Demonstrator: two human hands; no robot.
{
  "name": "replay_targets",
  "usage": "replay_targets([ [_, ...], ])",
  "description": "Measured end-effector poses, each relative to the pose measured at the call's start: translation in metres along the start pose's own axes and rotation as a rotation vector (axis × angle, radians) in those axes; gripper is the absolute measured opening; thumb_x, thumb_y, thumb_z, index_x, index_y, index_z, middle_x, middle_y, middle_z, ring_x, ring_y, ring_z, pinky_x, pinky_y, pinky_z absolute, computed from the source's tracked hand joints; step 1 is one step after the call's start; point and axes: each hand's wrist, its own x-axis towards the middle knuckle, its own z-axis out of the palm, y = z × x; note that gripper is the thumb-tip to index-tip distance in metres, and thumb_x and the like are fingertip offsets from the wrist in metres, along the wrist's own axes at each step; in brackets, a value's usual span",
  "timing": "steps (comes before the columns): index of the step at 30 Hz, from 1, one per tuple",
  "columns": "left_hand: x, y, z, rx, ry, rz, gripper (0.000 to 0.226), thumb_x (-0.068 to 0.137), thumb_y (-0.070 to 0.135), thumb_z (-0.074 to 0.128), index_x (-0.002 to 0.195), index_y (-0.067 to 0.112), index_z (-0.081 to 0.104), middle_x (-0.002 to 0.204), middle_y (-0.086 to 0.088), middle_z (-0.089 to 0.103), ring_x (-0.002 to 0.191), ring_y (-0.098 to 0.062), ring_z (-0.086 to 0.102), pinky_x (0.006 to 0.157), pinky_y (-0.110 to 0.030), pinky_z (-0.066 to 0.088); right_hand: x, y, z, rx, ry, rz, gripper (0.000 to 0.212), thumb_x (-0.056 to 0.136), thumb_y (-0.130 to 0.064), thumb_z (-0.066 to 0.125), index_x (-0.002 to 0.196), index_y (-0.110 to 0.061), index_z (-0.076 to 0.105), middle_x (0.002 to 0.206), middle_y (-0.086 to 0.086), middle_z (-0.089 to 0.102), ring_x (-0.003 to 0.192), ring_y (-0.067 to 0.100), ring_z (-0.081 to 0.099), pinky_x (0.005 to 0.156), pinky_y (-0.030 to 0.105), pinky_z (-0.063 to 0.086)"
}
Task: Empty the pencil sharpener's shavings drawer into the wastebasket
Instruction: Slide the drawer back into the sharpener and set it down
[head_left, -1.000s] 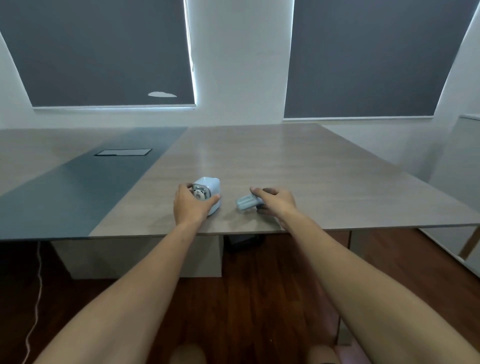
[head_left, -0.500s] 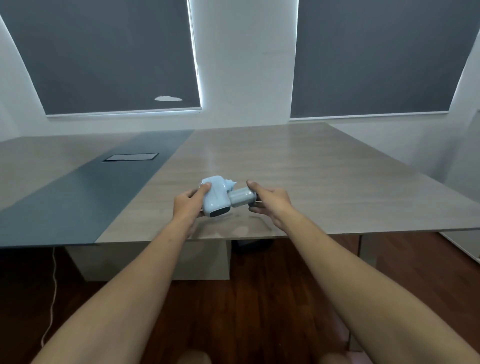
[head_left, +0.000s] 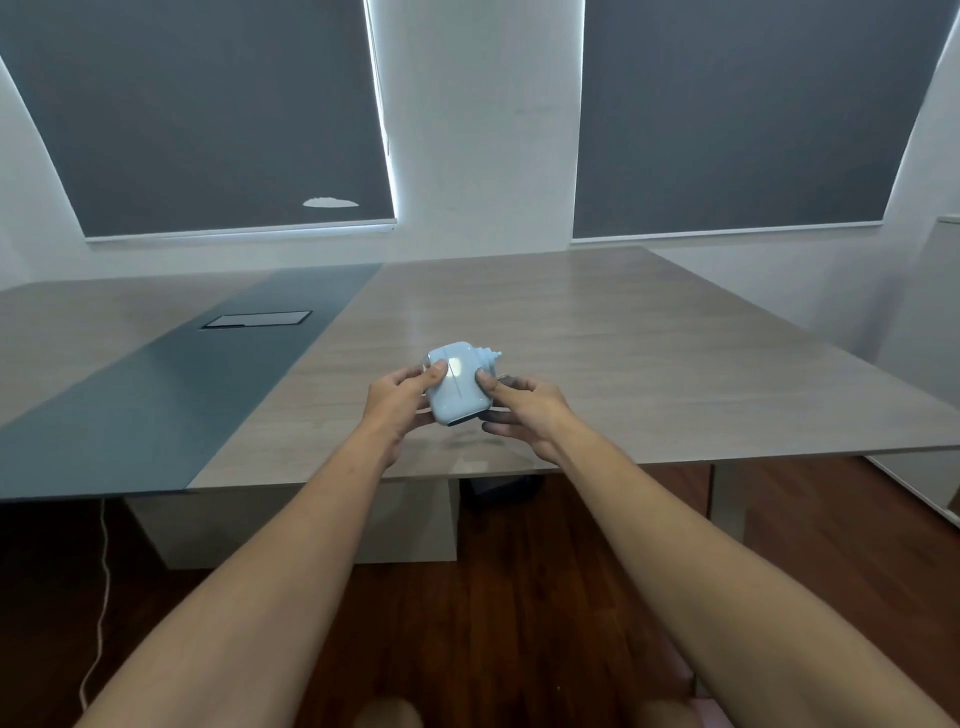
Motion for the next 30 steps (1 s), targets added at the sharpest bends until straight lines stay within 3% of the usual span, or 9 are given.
replay_targets([
  [5, -0.007, 0.001, -0.003, -0.029, -0.008, -0.002, 0.030, 0.083, 0.023, 0.074, 0.107, 0.006, 0.067, 0.102, -0.011, 0.072, 0.085, -0.026, 0.071, 0.058, -0.030, 0.058, 0.002, 0.003, -0.001, -0.056, 0.008, 0.031, 0.035, 0.077, -0.033, 0.084, 0.090, -0.013, 0.058, 0.112, 0.014, 0.071, 0.102, 0.034, 0.072, 0.081, 0.041, 0.062],
  [7, -0.010, 0.001, -0.007, -0.045, 0.017, 0.000, 0.037, 0.081, 0.022, 0.076, 0.111, 0.003, 0.065, 0.107, -0.013, 0.071, 0.088, -0.027, 0.071, 0.058, -0.031, 0.059, 0.003, 0.005, 0.002, -0.093, 0.008, 0.044, 0.040, 0.076, -0.037, 0.083, 0.096, -0.011, 0.060, 0.117, 0.014, 0.071, 0.104, 0.032, 0.072, 0.080, 0.041, 0.063],
  [10, -0.012, 0.000, -0.014, -0.049, 0.087, 0.003, 0.052, 0.078, 0.020, 0.080, 0.120, -0.001, 0.058, 0.114, -0.016, 0.068, 0.099, -0.030, 0.071, 0.062, -0.034, 0.061, 0.004, 0.006, 0.010, -0.164, 0.043, 0.032, 0.047, 0.076, -0.040, 0.082, 0.104, -0.011, 0.058, 0.116, 0.012, 0.069, 0.092, 0.024, 0.070, 0.081, 0.044, 0.062],
  [16, -0.017, 0.001, -0.032, -0.021, 0.229, 0.066, 0.049, 0.073, 0.016, 0.084, 0.114, 0.004, 0.059, 0.105, -0.011, 0.069, 0.095, -0.023, 0.070, 0.077, -0.041, 0.061, 0.005, 0.010, 0.032, -0.233, 0.089, -0.005, 0.050, 0.077, -0.044, 0.081, 0.108, -0.011, 0.059, 0.115, 0.010, 0.068, 0.083, 0.020, 0.067, 0.073, 0.041, 0.063],
  [18, -0.015, -0.001, -0.043, 0.018, 0.306, 0.086, 0.052, 0.068, 0.020, 0.087, 0.112, 0.006, 0.062, 0.101, -0.007, 0.072, 0.095, -0.022, 0.071, 0.085, -0.043, 0.059, 0.006, 0.011, 0.038, -0.244, 0.092, -0.015, 0.051, 0.078, -0.046, 0.079, 0.109, -0.011, 0.060, 0.113, 0.009, 0.067, 0.081, 0.019, 0.066, 0.066, 0.036, 0.062],
  [21, -0.014, -0.002, -0.060, 0.172, 0.468, 0.102, 0.058, 0.063, 0.028, 0.088, 0.114, 0.007, 0.067, 0.102, -0.006, 0.073, 0.094, -0.019, 0.071, 0.090, -0.035, 0.056, 0.009, 0.014, 0.043, -0.257, 0.092, -0.024, 0.046, 0.078, -0.048, 0.078, 0.103, -0.013, 0.061, 0.110, 0.008, 0.067, 0.079, 0.019, 0.065, 0.065, 0.035, 0.061],
  [25, -0.016, -0.003, -0.076, 0.340, 0.633, 0.113, 0.058, 0.063, 0.030, 0.087, 0.115, 0.013, 0.066, 0.107, -0.005, 0.071, 0.095, -0.020, 0.066, 0.085, -0.027, 0.049, 0.012, 0.019, 0.046, -0.279, 0.096, -0.018, 0.037, 0.080, -0.048, 0.076, 0.092, -0.018, 0.060, 0.114, 0.010, 0.067, 0.082, 0.020, 0.066, 0.069, 0.038, 0.062],
  [30, -0.013, -0.013, -0.091, 0.447, 0.717, 0.123, 0.060, 0.062, 0.031, 0.087, 0.114, 0.015, 0.062, 0.111, -0.005, 0.068, 0.100, -0.024, 0.064, 0.085, -0.032, 0.049, 0.019, 0.024, 0.045, -0.281, 0.119, -0.014, 0.045, 0.079, -0.048, 0.076, 0.103, -0.012, 0.062, 0.117, 0.012, 0.066, 0.079, 0.020, 0.066, 0.070, 0.040, 0.063],
])
